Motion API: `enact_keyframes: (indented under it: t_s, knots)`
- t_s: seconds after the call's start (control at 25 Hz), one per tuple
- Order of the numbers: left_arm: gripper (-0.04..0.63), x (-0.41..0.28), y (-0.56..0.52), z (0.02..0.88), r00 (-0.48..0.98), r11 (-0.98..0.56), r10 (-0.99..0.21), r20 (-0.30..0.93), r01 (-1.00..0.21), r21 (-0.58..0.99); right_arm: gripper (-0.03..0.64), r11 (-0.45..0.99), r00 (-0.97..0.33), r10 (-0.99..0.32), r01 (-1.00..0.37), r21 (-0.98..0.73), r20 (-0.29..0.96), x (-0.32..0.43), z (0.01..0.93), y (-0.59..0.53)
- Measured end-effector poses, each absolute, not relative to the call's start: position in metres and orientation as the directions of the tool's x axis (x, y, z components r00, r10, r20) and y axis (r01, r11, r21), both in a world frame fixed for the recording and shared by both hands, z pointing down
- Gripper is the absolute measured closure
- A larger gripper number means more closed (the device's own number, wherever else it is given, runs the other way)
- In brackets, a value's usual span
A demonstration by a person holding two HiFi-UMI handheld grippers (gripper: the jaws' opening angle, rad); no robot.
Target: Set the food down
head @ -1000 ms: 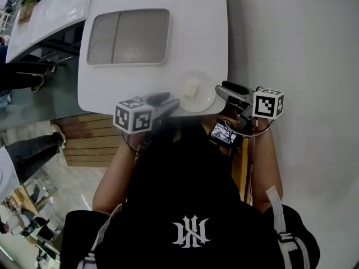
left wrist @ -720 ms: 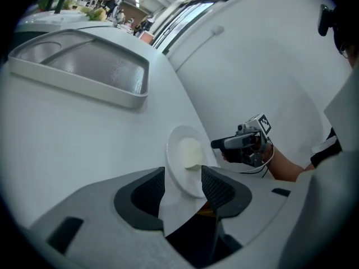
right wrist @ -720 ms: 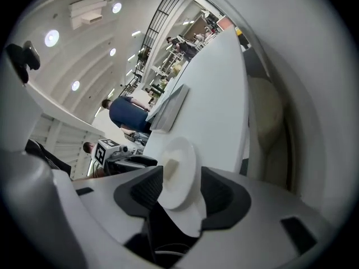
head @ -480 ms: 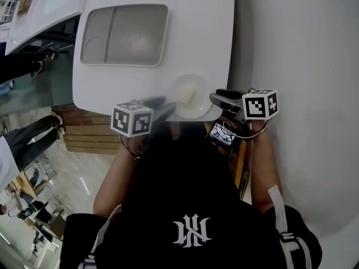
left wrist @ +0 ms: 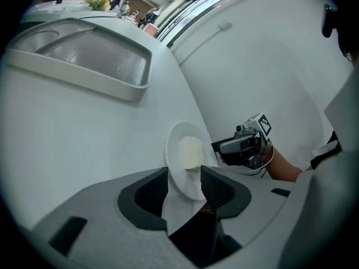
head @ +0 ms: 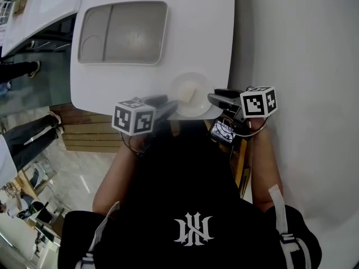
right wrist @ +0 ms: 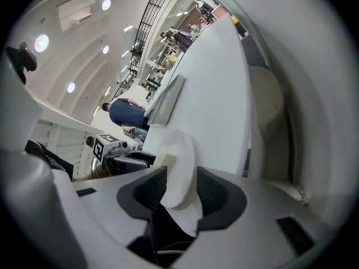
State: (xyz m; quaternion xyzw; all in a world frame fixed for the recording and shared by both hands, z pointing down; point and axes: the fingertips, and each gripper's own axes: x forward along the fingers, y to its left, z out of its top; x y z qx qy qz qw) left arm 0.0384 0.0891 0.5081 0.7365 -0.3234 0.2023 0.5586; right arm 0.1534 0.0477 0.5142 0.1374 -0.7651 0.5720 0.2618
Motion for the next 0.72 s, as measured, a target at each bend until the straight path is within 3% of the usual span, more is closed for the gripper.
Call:
enact_keyframes:
  t_s: [0.24, 0.4, 0.72]
  knots:
    - [0.436, 0.035, 0.087, 0.504, 0.709, -0.166, -0.237, 0.664, -0.703, 0.691, 0.472, 0.273, -0.824, 0.101, -0.516, -0.812, 0.557, 0.148, 0.509, 0.051]
    - [0.486, 0.031, 0.084, 0.505, 0.691, -0.176, -0.229, 0.686, -0.723, 0.669, 0.536, 0.274, -0.799, 0.097, -0.552, -0.787, 0.594, 0.152, 0.512, 0.048]
    - [0.537, 0.033, 0.087, 0.516, 0.685, -0.178, -0.210, 0.698, -0.729, 0.661, 0.583, 0.246, -0.789, 0.081, -0.576, -0.780, 0.608, 0.159, 0.524, 0.050]
